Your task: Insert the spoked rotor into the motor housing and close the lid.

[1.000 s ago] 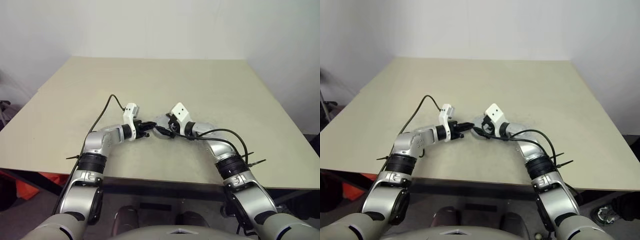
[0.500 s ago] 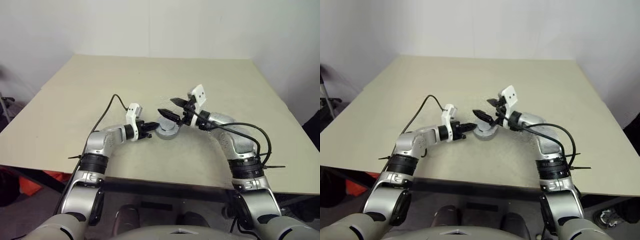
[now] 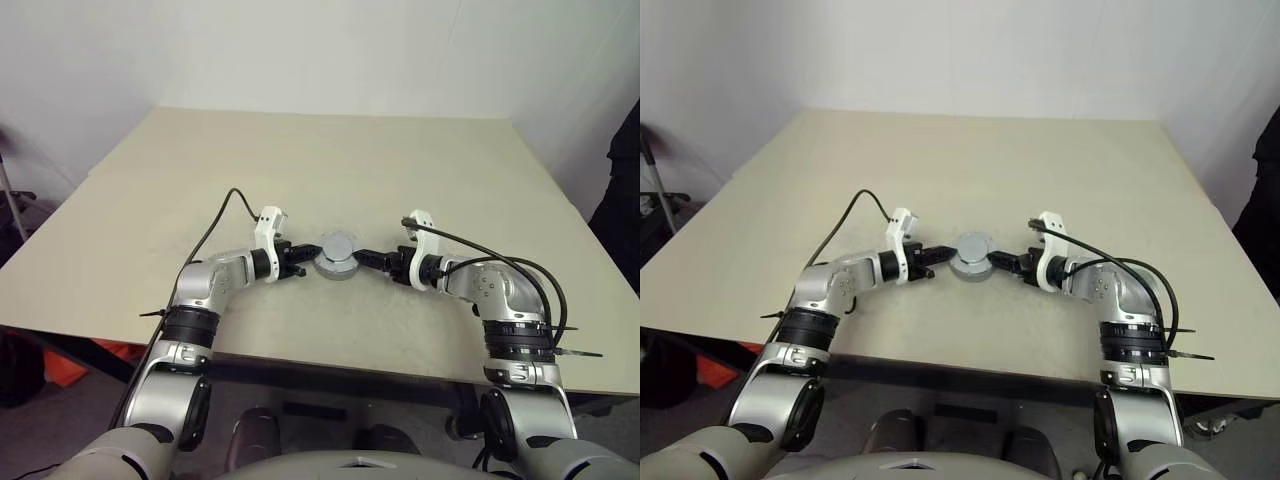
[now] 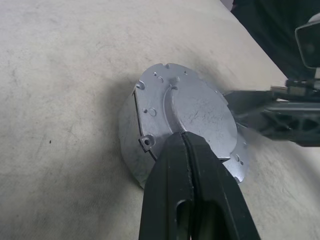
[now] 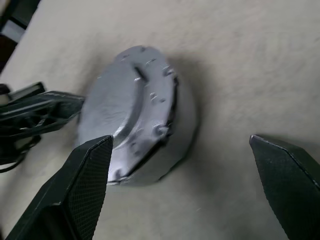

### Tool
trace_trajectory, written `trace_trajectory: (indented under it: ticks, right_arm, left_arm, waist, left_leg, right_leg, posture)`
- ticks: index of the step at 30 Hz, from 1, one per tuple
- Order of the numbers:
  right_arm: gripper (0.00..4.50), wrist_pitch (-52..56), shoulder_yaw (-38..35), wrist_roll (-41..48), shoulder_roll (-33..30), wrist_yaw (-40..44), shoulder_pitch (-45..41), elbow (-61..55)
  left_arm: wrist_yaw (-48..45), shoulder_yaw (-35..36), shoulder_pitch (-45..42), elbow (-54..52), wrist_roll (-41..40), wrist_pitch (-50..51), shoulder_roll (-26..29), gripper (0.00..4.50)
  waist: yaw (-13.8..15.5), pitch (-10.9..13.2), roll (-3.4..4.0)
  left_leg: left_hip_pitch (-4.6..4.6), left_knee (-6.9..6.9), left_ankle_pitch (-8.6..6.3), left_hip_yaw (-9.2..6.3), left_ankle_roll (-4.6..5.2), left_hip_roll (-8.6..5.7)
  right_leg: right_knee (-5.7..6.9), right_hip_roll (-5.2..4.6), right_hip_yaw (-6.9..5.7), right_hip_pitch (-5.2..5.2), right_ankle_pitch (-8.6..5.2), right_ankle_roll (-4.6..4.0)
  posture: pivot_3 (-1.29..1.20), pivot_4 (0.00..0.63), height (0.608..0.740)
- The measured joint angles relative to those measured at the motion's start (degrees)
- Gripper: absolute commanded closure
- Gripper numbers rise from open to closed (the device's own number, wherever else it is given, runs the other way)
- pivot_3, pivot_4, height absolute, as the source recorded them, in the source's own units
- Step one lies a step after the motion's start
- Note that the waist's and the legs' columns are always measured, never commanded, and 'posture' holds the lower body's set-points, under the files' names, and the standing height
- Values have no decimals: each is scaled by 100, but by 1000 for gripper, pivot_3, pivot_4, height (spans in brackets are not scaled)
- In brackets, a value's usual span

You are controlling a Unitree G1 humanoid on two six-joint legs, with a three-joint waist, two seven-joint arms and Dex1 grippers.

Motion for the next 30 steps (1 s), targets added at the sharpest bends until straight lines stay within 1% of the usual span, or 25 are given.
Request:
trace_trajectory:
  ticks: [4,8,13,16,20,24,27,30]
  right_arm:
    - [24,210,-239,150,490,-249,-34,74]
    - [24,316,-706,267,911,-559,-320,517]
    - [24,335,-1353,345,1231,-924,-763,1192]
    - [24,339,-1607,350,1333,-1058,-944,1453]
    - [24,382,-1789,364,1451,-1139,-1069,1615]
    - [24,590,-1897,474,1672,-1162,-1175,1665]
    - [24,741,-1888,582,1803,-1156,-1211,1665]
    - [24,731,-1711,575,1887,-1155,-1234,1742]
  left_arm:
    - [1,-8,-1,8,27,-39,-1,4500]
    - [1,-7,-2,28,50,-64,39,4500]
    - [5,3,-6,64,62,-119,92,4500]
    - [-1,5,-8,75,65,-140,109,4500]
    - [-12,27,-12,75,68,-162,152,4500]
    - [65,78,-14,83,124,-191,211,4500]
    - [117,103,-14,90,175,-225,222,4500]
    - [128,126,-19,99,181,-246,218,4500]
  waist:
    - [1,-1,1]
    - [-26,-1,1]
    - [-81,-1,1]
    - [-82,-1,2]
    - [-82,-1,2]
    - [-83,0,4]
    - [-77,0,4]
    - [-66,0,4]
  left_leg:
    - [1,-4,4,0,-7,-1]
    - [6,-7,6,1,-11,-2]
    - [6,-13,21,2,-36,0]
    - [2,-16,24,3,-41,2]
    - [1,-23,24,3,-41,8]
    - [-8,-33,26,3,-45,9]
    - [-11,-40,26,3,-44,8]
    - [-20,-43,26,3,-44,7]
  right_leg:
    - [1,-1,0,-1,-6,10]
    - [2,-5,0,-2,-6,11]
    - [6,-4,0,-17,-9,16]
    - [10,-3,0,-28,-8,16]
    - [11,8,0,-33,-4,10]
    - [11,12,0,-46,13,-21]
    - [8,11,0,-48,15,-25]
    - [6,11,0,-54,16,-27]
  posture:
    - [0,0,740]
    - [0,0,740]
    - [0,0,740]
    - [0,0,740]
    - [0,0,740]
    - [0,0,740]
    - [0,0,740]
    - [0,0,740]
